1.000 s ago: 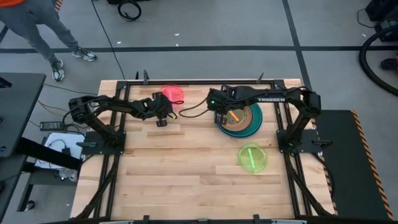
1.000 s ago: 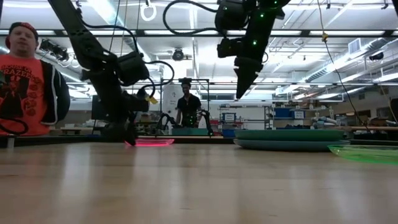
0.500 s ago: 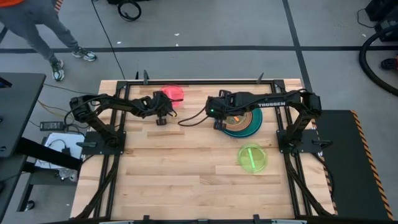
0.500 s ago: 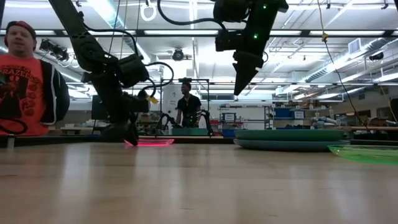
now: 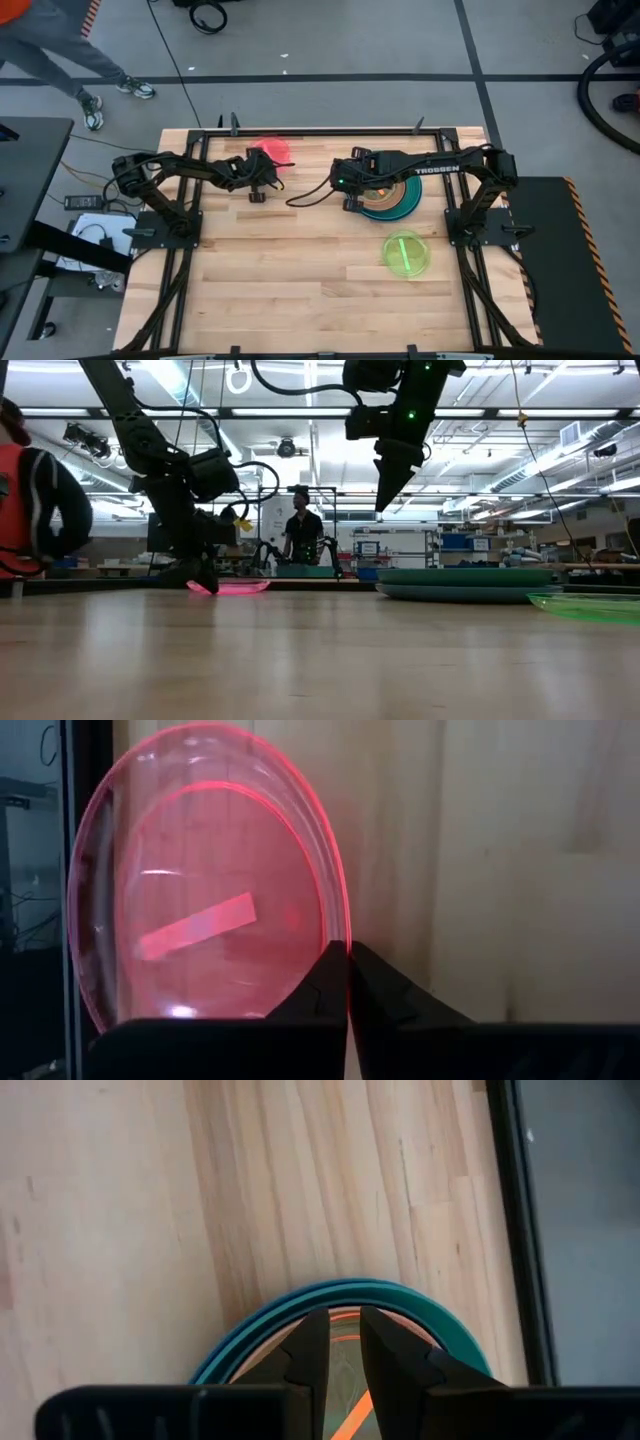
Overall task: Stack plastic plates
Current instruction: Stack the pink plate on the orange plate
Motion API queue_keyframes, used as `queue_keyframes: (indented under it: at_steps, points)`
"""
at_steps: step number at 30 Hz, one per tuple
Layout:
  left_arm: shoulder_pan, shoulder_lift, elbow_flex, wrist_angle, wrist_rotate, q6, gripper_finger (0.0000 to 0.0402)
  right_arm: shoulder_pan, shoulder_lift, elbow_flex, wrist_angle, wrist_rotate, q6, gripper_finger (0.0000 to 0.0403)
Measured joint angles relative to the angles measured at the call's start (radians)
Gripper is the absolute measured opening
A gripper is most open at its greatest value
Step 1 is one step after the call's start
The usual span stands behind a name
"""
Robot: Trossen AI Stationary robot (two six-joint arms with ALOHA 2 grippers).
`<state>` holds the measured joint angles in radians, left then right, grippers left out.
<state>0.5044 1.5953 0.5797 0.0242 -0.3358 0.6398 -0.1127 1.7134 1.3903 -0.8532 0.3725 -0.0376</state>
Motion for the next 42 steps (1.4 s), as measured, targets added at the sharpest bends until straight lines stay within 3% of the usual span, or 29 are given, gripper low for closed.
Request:
queue_keyframes:
  at_steps: [3, 9, 13, 16, 25, 42]
  points:
    - [-0.035, -0.024, -0.002, -0.012, -0.003, -0.023, 0.0006, 0.0, 0.0, -0.008, 0.025, 0.011, -0.043, 0.007]
    - [-0.108, -0.095, -0.002, -0.034, -0.002, -0.066, 0.0006, 0.009, -0.043, -0.136, 0.269, 0.03, -0.247, 0.007]
    - [-0.151, -0.133, -0.001, -0.037, -0.017, -0.078, 0.0006, 0.031, -0.059, -0.199, 0.403, 0.116, -0.352, 0.007]
    - [-0.182, -0.159, -0.001, -0.044, -0.055, -0.079, 0.0006, 0.044, -0.06, -0.203, 0.421, 0.159, -0.383, 0.007]
    - [-0.269, -0.249, 0.0, -0.045, -0.071, -0.124, 0.0006, 0.079, -0.087, -0.201, 0.462, 0.159, -0.447, 0.007]
    - [-0.453, -0.413, 0.035, -0.067, -0.073, -0.236, 0.0007, 0.209, -0.259, -0.2, 0.551, 0.162, -0.54, 0.007]
